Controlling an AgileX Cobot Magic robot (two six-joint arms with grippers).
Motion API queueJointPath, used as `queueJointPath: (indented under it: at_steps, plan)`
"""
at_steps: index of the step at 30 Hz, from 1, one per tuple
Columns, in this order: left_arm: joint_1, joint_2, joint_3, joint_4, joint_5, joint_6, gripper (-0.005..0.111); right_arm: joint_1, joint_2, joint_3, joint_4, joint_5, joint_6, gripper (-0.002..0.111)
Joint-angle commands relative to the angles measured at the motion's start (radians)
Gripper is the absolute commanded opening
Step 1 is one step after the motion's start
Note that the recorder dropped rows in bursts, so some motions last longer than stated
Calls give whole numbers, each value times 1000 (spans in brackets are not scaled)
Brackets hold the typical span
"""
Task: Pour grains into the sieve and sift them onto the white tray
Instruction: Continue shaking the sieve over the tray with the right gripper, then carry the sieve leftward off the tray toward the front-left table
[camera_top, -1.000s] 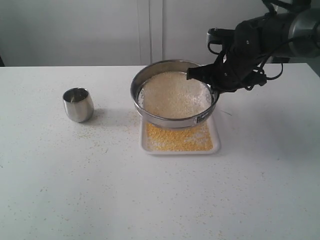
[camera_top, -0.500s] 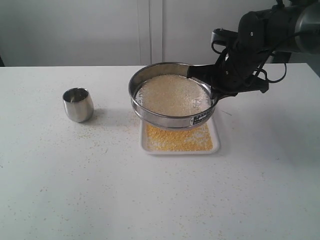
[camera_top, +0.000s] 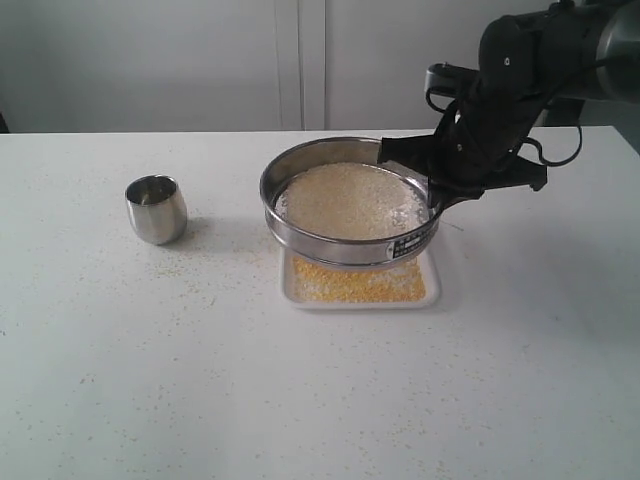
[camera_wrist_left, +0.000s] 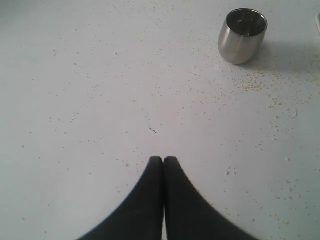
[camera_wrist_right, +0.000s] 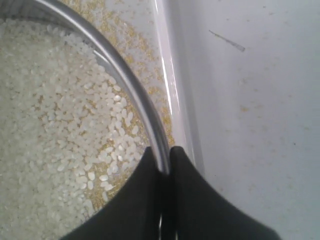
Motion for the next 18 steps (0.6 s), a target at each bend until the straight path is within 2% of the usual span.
queueJointPath:
  at_steps: [1,8,18]
  plan:
    - [0,-6,3,-3,6,3,0,-2,-71,-3,14,3,11,0]
    - [0,-6,3,-3,6,3,0,6,-167,5,26,146,11,0]
    - [0,-6,3,-3,6,3,0,89,-308,103,26,151,11,0]
